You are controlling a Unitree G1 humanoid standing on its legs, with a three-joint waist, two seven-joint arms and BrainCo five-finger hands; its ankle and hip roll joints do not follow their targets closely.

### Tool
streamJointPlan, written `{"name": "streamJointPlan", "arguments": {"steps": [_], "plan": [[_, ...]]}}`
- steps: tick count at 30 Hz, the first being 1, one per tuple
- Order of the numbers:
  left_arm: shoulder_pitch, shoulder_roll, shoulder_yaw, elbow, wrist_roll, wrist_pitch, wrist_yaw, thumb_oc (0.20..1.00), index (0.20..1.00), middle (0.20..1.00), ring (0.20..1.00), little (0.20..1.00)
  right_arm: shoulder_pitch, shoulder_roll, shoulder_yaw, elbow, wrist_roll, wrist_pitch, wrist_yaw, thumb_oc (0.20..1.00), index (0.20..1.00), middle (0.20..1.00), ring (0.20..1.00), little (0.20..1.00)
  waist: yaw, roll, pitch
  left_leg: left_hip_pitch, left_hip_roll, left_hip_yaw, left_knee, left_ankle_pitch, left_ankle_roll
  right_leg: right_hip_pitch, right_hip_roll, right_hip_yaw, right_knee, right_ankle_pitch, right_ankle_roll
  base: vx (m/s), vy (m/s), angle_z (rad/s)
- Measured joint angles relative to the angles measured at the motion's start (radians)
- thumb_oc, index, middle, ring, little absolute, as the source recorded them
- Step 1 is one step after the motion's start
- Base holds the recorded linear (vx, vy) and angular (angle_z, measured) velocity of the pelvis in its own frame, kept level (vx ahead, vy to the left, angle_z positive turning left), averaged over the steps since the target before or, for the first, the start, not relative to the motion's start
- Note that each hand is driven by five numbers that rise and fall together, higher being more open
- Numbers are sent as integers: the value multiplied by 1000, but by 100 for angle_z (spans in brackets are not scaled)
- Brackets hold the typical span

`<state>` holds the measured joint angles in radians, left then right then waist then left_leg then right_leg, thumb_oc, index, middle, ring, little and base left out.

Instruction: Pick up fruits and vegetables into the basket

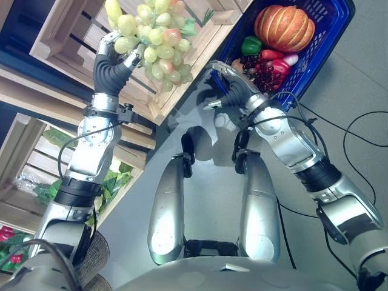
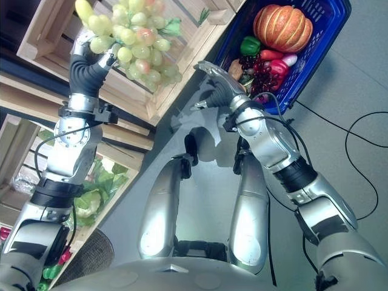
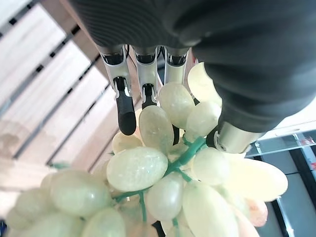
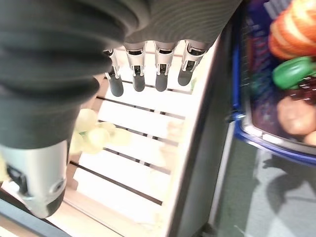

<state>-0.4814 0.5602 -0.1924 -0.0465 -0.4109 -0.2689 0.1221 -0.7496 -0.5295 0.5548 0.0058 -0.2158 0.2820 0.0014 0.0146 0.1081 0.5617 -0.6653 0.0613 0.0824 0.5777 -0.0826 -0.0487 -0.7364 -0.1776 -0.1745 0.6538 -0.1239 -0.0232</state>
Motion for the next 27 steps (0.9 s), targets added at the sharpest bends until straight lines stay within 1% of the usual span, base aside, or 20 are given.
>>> {"name": "streamJointPlan", "arguments": {"steps": [1,2,5,7,10,11,12,13,20,27], "plan": [[-6,-1,-17,-5,-1,0,-14,200,200,200,200,200,-5,8,12,4,4,3,-13,1000,1000,1000,1000,1000,5,-1,0,4,-2,-2,-5,1,0,5,1,-1,-4,0,0,71,-25,5],[-11,-3,-31,-6,-2,1,-21,200,200,200,200,200,-4,13,20,10,17,3,-23,1000,1000,1000,1000,1000,9,-2,0,6,-3,-5,-10,6,-3,8,0,-1,-6,5,-6,-72,-41,5],[-31,-7,-58,-8,-3,1,-29,200,200,200,200,200,-10,34,33,37,55,3,-57,1000,1000,1000,1000,1000,11,-4,1,7,-7,-11,-7,5,-1,11,-1,-4,-6,8,-3,-5,-31,4],[-42,-26,-76,-10,-3,1,-31,200,200,200,200,200,-7,46,46,50,80,3,-80,1000,1000,1000,1000,1000,11,-5,2,7,-10,-11,-9,8,-1,15,-3,-3,-8,12,-3,-11,-35,3],[-55,-55,-109,-13,-5,2,-37,200,200,200,200,200,-6,84,52,77,116,0,-110,1000,1000,1000,1000,1000,10,-8,1,13,-11,-15,-6,4,3,25,-3,-4,-9,7,6,-39,-38,5],[-58,-70,-123,-13,-12,2,-37,200,200,200,200,200,-6,91,57,79,120,-5,-119,1000,1000,1000,1000,1000,10,-9,1,14,-13,-19,-7,7,2,28,-3,-4,-10,11,0,-90,-41,6],[-61,-77,-128,-15,-23,2,-39,200,200,200,200,200,-8,96,61,80,121,-14,-126,1000,1000,1000,1000,1000,10,-10,2,14,-13,-19,-6,4,5,29,-3,-4,-10,4,9,-21,-35,7],[-71,-86,-134,-11,-25,2,-40,200,200,200,200,200,-9,101,62,80,131,-23,-131,1000,1000,1000,1000,1000,11,-11,1,11,-13,-21,-10,10,3,28,-2,-5,-15,7,7,-19,-33,9],[-74,-107,-155,-13,-72,3,-41,200,200,200,200,200,-5,124,88,95,233,-48,-159,1000,1000,1000,1000,1000,11,-14,1,7,-19,-34,-13,12,5,31,-1,-6,-23,5,12,21,-23,4],[-73,-159,-178,-14,-159,2,-40,200,200,200,200,200,5,167,90,110,305,-113,-197,1000,1000,1000,1000,1000,12,-14,1,10,-27,-37,-10,9,6,37,-7,-10,-20,8,9,-2,-11,2]]}}
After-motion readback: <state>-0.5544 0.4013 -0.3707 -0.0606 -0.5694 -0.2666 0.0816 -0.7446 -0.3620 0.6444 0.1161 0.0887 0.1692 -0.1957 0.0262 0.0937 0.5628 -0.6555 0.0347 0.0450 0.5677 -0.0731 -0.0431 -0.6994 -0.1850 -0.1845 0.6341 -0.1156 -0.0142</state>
